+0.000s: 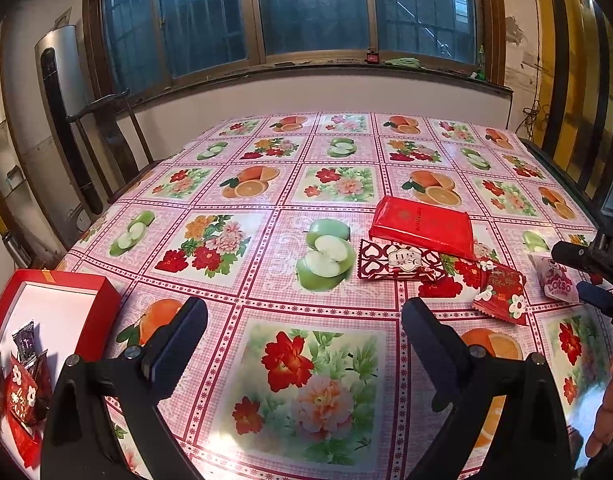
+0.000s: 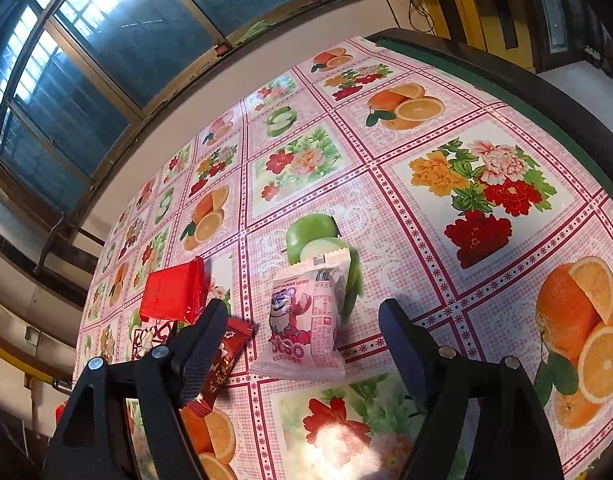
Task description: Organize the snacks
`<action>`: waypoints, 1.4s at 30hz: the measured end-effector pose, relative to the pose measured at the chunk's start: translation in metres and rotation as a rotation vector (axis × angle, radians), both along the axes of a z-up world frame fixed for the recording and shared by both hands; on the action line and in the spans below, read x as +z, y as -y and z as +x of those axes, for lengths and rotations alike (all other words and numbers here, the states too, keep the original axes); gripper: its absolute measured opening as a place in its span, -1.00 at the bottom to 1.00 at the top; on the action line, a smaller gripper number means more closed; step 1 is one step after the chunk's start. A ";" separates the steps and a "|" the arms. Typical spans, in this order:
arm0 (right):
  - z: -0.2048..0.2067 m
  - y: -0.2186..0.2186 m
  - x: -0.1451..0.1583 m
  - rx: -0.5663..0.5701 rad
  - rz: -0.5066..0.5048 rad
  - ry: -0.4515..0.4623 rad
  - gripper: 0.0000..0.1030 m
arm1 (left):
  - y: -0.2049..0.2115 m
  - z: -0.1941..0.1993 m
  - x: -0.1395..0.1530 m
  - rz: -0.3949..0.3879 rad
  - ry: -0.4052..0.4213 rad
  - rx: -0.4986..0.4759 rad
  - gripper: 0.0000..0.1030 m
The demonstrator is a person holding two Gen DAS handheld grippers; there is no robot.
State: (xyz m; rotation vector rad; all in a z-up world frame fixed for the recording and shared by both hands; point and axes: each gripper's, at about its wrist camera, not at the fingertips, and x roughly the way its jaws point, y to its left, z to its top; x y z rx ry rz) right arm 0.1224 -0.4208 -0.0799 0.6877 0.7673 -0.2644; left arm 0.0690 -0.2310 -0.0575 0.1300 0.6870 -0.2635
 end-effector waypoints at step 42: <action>-0.030 -0.062 0.065 0.117 -0.138 0.182 0.62 | -0.022 -0.002 0.022 -0.080 0.104 0.073 0.98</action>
